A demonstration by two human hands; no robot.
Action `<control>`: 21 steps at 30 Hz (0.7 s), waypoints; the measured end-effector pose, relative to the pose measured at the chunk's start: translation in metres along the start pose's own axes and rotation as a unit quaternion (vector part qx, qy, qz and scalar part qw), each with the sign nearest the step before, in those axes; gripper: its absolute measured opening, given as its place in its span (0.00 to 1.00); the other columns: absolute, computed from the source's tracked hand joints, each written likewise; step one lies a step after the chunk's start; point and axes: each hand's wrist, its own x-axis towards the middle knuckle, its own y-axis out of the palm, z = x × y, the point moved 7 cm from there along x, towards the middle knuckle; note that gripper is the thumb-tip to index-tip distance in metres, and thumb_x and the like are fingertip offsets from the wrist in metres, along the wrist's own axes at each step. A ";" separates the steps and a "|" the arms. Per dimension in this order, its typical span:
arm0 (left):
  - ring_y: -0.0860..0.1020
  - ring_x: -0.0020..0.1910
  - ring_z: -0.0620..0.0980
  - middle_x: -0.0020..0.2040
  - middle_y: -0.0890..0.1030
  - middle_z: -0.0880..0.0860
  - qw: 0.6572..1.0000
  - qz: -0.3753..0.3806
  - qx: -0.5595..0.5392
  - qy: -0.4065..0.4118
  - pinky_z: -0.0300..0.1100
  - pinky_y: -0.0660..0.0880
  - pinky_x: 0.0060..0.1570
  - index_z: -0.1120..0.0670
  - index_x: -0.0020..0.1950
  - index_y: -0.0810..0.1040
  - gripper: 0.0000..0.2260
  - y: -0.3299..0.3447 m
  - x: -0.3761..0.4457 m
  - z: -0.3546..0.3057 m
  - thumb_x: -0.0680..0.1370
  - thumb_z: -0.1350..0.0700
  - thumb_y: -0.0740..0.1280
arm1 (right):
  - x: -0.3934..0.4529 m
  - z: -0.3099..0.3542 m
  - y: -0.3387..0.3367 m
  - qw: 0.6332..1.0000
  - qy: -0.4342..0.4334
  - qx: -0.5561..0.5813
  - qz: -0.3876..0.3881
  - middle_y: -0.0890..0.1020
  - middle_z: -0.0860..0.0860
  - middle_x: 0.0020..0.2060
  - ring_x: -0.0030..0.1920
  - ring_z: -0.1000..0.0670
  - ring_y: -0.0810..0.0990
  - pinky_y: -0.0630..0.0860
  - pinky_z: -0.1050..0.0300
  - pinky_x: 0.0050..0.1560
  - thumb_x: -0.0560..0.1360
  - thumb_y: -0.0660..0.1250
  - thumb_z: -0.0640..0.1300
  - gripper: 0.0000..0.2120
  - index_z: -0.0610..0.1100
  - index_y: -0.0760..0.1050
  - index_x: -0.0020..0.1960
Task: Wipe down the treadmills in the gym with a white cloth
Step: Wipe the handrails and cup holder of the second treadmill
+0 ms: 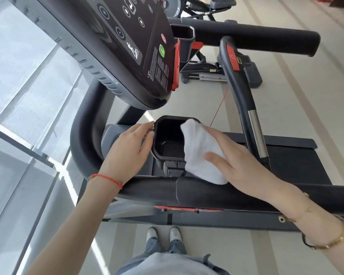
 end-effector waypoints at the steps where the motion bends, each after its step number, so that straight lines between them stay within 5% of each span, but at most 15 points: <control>1: 0.78 0.56 0.48 0.60 0.80 0.49 1.000 0.000 -0.002 -0.002 0.36 0.70 0.53 0.52 0.69 0.74 0.16 0.000 0.000 0.001 0.83 0.52 0.58 | -0.001 0.007 0.007 0.999 -0.016 -0.029 0.033 0.59 0.69 0.71 0.65 0.78 0.55 0.51 0.82 0.61 0.79 0.55 0.59 0.25 0.61 0.54 0.74; 4: 0.76 0.53 0.43 0.57 0.80 0.46 1.000 -0.009 -0.014 -0.002 0.25 0.65 0.50 0.51 0.67 0.76 0.14 0.000 0.000 0.002 0.83 0.53 0.59 | 0.009 0.028 0.032 0.981 -0.081 -0.158 0.085 0.65 0.58 0.72 0.71 0.64 0.57 0.46 0.80 0.63 0.80 0.57 0.55 0.23 0.50 0.62 0.73; 6: 0.76 0.52 0.42 0.54 0.78 0.45 0.999 -0.009 -0.033 -0.003 0.24 0.65 0.49 0.51 0.66 0.76 0.13 -0.001 -0.001 0.003 0.83 0.54 0.58 | 0.023 0.041 0.047 0.971 -0.091 -0.201 0.095 0.75 0.50 0.61 0.63 0.52 0.70 0.58 0.68 0.66 0.82 0.56 0.52 0.17 0.43 0.69 0.66; 8: 0.77 0.51 0.44 0.53 0.79 0.45 0.999 -0.010 -0.048 -0.005 0.30 0.69 0.50 0.52 0.64 0.77 0.12 -0.003 -0.002 0.005 0.83 0.55 0.58 | 0.037 0.049 0.058 0.964 -0.073 -0.226 0.117 0.78 0.49 0.51 0.50 0.49 0.75 0.69 0.53 0.57 0.82 0.52 0.53 0.16 0.42 0.69 0.58; 12: 0.78 0.53 0.45 0.56 0.80 0.47 0.999 -0.016 -0.048 -0.012 0.37 0.72 0.55 0.52 0.64 0.77 0.13 -0.005 -0.003 0.004 0.83 0.54 0.58 | 0.036 0.043 0.055 0.954 -0.099 -0.269 0.088 0.74 0.55 0.41 0.42 0.51 0.75 0.66 0.56 0.44 0.81 0.52 0.58 0.15 0.46 0.66 0.51; 18: 0.78 0.52 0.42 0.57 0.79 0.44 1.000 -0.011 -0.025 -0.005 0.30 0.67 0.51 0.51 0.65 0.77 0.15 -0.005 -0.003 0.000 0.81 0.51 0.58 | 0.010 0.019 0.018 0.951 -0.158 -0.257 0.070 0.79 0.49 0.57 0.60 0.50 0.75 0.70 0.59 0.61 0.79 0.55 0.57 0.22 0.44 0.76 0.62; 21: 0.78 0.50 0.42 0.55 0.78 0.43 1.000 -0.008 -0.025 -0.006 0.31 0.68 0.49 0.51 0.66 0.77 0.16 -0.004 -0.004 -0.001 0.81 0.51 0.58 | 0.026 0.025 0.030 0.949 -0.134 -0.274 0.079 0.79 0.51 0.48 0.52 0.50 0.75 0.69 0.56 0.57 0.79 0.53 0.59 0.22 0.44 0.76 0.56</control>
